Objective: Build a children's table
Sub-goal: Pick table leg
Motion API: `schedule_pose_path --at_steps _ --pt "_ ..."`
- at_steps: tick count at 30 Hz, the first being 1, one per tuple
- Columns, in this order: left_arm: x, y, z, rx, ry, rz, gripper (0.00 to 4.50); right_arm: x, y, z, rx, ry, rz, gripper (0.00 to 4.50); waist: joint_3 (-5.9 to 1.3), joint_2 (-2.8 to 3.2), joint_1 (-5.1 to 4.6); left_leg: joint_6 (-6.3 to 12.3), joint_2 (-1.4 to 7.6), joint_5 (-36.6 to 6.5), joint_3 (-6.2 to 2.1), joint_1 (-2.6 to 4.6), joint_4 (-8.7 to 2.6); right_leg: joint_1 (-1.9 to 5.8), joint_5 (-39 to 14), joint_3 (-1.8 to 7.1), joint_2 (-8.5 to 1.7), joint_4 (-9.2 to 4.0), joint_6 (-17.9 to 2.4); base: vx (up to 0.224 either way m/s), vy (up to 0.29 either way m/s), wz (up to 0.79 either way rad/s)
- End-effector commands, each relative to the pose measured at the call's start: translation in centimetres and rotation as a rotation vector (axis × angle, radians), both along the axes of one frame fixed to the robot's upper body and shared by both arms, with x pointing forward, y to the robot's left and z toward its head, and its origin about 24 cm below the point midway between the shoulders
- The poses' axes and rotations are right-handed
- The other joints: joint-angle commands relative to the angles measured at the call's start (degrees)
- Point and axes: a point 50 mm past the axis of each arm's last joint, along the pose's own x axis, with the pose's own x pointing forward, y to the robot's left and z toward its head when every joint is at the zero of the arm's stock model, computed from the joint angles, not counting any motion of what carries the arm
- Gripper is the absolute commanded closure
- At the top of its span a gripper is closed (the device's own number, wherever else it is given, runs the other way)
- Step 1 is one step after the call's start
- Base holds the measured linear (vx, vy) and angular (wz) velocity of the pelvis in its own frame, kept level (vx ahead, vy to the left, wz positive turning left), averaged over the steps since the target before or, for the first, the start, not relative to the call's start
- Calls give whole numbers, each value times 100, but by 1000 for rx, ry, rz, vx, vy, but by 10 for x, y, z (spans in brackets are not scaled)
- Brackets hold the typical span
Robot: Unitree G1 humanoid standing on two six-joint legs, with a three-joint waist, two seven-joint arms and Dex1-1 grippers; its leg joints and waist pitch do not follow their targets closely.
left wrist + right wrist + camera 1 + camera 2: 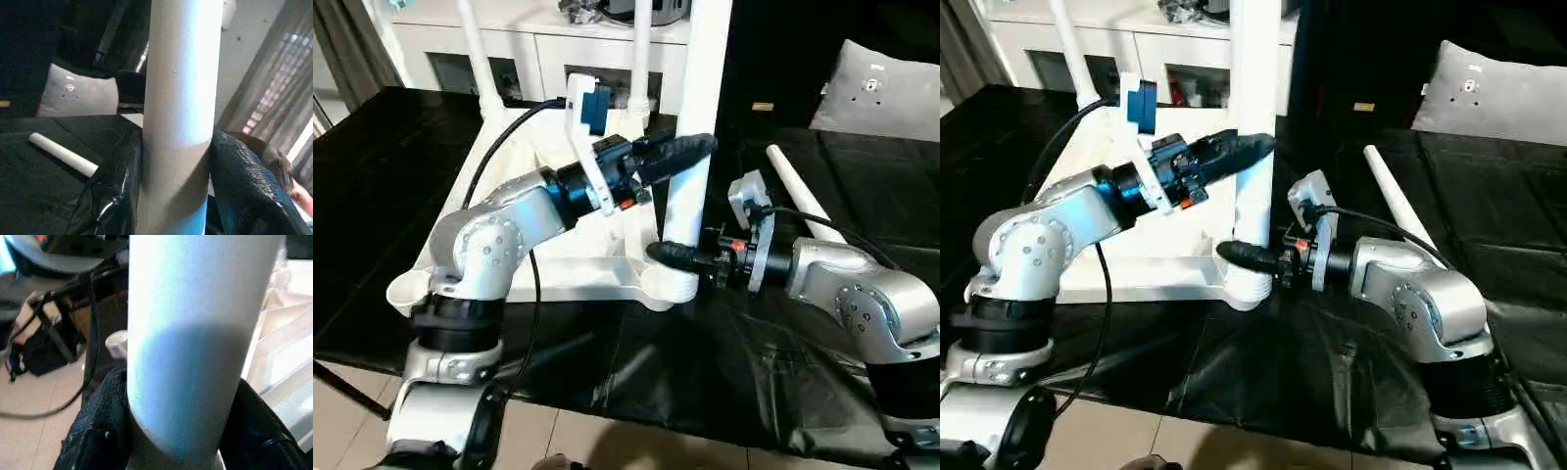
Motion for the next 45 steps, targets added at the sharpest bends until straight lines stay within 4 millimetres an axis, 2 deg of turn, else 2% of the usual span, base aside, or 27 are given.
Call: schedule_pose_path --at_steps 1,5,7,11,15,18,21,23,24,30,31,33,35,38,45 --pt "15 19 -7 36 64 183 273 4 -1 19 32 -80 -34 259 -478 -82 10 138 228 -563 -69 84 -328 303 -879 240 -402 -457 -1263 0 0 0" --pt "15 20 -2 46 33 201 273 6 -1 22 54 -81 -57 259 -489 -73 15 111 238 -528 -72 94 -333 286 -831 242 -398 -441 -1233 0 0 0" --pt "14 20 1 38 27 194 273 7 -1 22 57 -82 -62 203 -488 -74 17 123 233 -489 -69 87 -333 289 -743 242 -394 -434 -1241 0 0 0" --pt "14 18 5 40 12 185 273 8 0 22 66 -85 -69 154 -484 -70 21 109 225 -524 -69 87 -333 290 -816 243 -396 -446 -1168 0 0 0" --pt "13 17 8 59 -18 170 273 8 0 25 83 -79 -68 142 -487 -64 21 89 233 -520 -72 93 -338 280 -841 239 -397 -445 -1158 0 0 0" --pt "10 15 10 82 -48 139 273 9 -4 28 79 -68 -68 110 -490 -67 19 96 235 -497 -70 91 -337 283 -751 241 -397 -437 -1201 0 0 0" --pt "8 12 12 87 -58 123 273 10 -6 27 68 -51 -77 98 -486 -69 21 79 237 -510 -70 93 -344 282 -749 241 -398 -429 -1222 0 0 0" --pt "6 10 14 100 -78 103 273 10 -7 26 54 -35 -73 97 -481 -67 25 72 233 -543 -67 92 -342 284 -804 243 -404 -440 -1226 0 0 0" --pt "6 9 14 104 -83 98 273 10 -7 25 48 -26 -70 97 -480 -92 20 77 234 -536 -64 90 -347 287 -814 244 -399 -444 -1219 0 0 0" --pt "-4 0 21 118 -149 13 273 9 -2 18 9 36 -29 97 -481 -86 23 97 240 -474 -64 85 -340 284 -817 245 -411 -434 -1229 0 0 0" --pt "-5 -1 21 121 -153 8 273 9 -2 17 6 37 -26 97 -476 -111 16 92 239 -490 -60 81 -341 284 -839 247 -408 -441 -1219 0 0 0" --pt "-5 -1 22 125 -159 2 273 8 -2 17 5 45 -16 97 -473 -99 19 83 236 -509 -58 84 -340 280 -915 248 -411 -445 -1200 0 0 0" --pt "-7 -3 22 126 -165 -10 273 7 -1 15 -6 49 -5 114 -470 -114 15 68 230 -548 -57 83 -342 282 -1018 248 -405 -460 -1156 0 0 0" --pt "-10 -5 22 130 -175 -34 273 7 0 14 -15 51 5 134 -470 -89 19 54 240 -532 -64 87 -345 271 -994 247 -408 -456 -1151 0 0 0" --pt "-13 -9 24 132 -191 -65 273 6 2 14 -11 50 18 202 -470 -100 18 59 238 -550 -60 86 -344 273 -977 247 -405 -452 -1165 0 0 0"
